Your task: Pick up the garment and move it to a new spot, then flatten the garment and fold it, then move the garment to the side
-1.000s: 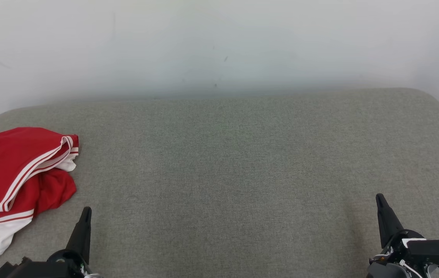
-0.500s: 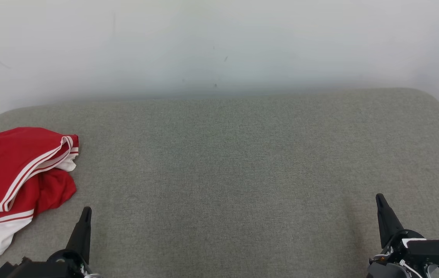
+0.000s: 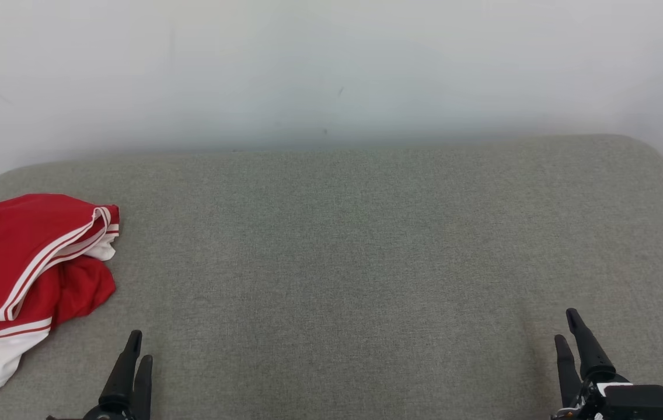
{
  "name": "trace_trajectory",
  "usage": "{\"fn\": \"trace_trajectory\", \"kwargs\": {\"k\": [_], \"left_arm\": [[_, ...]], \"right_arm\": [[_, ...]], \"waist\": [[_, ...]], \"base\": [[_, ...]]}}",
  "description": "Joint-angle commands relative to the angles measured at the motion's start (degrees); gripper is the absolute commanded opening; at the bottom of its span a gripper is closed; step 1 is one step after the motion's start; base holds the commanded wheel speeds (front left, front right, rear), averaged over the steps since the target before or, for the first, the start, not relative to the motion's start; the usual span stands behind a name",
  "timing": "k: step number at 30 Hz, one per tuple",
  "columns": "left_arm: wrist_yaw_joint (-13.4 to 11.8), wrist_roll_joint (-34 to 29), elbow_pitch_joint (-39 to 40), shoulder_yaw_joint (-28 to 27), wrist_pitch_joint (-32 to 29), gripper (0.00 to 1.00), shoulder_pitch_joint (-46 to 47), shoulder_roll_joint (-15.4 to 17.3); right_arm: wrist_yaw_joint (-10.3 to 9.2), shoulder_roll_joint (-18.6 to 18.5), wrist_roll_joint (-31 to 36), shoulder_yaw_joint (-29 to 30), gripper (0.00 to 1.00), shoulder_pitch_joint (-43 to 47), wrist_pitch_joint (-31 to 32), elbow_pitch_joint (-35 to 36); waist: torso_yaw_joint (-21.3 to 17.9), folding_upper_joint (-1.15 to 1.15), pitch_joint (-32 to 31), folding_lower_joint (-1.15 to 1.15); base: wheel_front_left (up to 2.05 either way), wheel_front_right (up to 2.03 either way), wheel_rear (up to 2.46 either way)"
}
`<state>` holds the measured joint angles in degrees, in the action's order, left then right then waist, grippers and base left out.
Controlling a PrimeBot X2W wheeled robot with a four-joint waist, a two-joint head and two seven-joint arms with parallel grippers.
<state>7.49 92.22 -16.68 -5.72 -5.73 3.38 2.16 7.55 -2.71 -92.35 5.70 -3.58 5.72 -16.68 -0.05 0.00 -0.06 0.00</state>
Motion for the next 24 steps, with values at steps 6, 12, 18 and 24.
{"fn": "trace_trajectory", "kwargs": {"k": [6, 12, 18, 24], "left_arm": [[-0.01, -1.73, 1.13, 0.98, 2.14, 1.0, 0.06, 0.27], [-0.44, -4.55, 1.29, 1.15, 3.5, 1.0, -0.5, 0.31], [-1.42, -9.48, 1.86, 1.77, 5.01, 1.0, -1.0, 0.36], [-2.96, -16.86, 2.75, 2.38, 6.43, 1.0, -1.46, 0.4]], "right_arm": [[-0.01, -0.09, 1.98, -1.82, 1.0, -0.72, -2.15, 1.02], [-0.01, -0.1, 5.58, -2.39, 1.0, -0.58, -3.5, 0.59], [-0.02, -0.11, 11.94, -2.76, 1.0, -0.37, -5.01, 0.08], [-0.03, -0.12, 19.52, -3.19, 1.0, -0.22, -6.44, 0.28]], "waist": [[-0.12, 0.0, -0.55, 0.0], [-0.15, 0.0, -0.93, 0.0], [-0.08, 0.0, -1.3, 0.0], [0.02, 0.0, -1.58, 0.0]], "base": [[0.0, 0.0, 0.0], [0.0, 0.0, 0.0], [0.0, 0.0, 0.0], [0.0, 0.0, 0.0]]}}
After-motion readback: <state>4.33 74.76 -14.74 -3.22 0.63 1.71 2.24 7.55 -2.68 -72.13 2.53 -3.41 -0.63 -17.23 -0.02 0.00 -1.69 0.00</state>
